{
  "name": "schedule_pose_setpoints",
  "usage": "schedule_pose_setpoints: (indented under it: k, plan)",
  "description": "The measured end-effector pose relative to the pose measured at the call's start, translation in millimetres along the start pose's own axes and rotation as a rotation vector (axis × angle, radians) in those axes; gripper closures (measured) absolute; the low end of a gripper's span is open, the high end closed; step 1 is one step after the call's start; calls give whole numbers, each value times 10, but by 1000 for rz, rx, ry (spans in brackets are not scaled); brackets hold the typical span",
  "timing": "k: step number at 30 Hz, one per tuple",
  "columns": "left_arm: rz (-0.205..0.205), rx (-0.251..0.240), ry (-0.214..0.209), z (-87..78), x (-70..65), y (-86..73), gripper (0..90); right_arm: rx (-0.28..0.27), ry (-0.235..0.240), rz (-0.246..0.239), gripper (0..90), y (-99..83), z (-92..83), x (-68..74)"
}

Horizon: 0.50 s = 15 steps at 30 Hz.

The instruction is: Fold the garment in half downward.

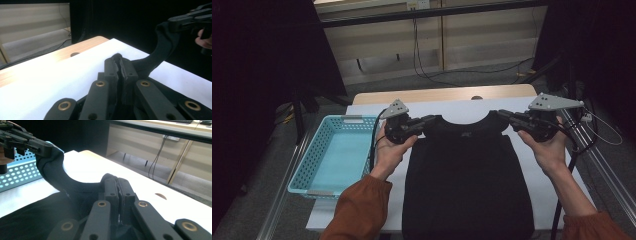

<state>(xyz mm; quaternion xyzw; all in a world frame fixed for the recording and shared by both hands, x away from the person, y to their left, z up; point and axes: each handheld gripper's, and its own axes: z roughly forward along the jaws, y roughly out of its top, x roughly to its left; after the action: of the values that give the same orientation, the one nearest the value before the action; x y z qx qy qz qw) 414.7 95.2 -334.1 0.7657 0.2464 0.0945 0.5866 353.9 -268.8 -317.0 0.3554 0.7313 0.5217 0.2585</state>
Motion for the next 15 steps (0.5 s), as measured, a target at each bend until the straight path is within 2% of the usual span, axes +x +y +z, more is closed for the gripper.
schedule_pose_setpoints:
  k: [3,7,13,15]
  plan:
    - [26,18,-2,-39,-59,-43,855,7,12,-12,877,-27,-19,65]
    - [28,33,-2,-61,-64,-161,854,18,24,-25,877,-84,-53,144]
    - [1,67,-32,-43,-85,-349,855,50,42,-17,877,-259,-109,213]
    - [14,82,-29,-39,-119,-389,855,61,55,-12,877,-316,-127,242]
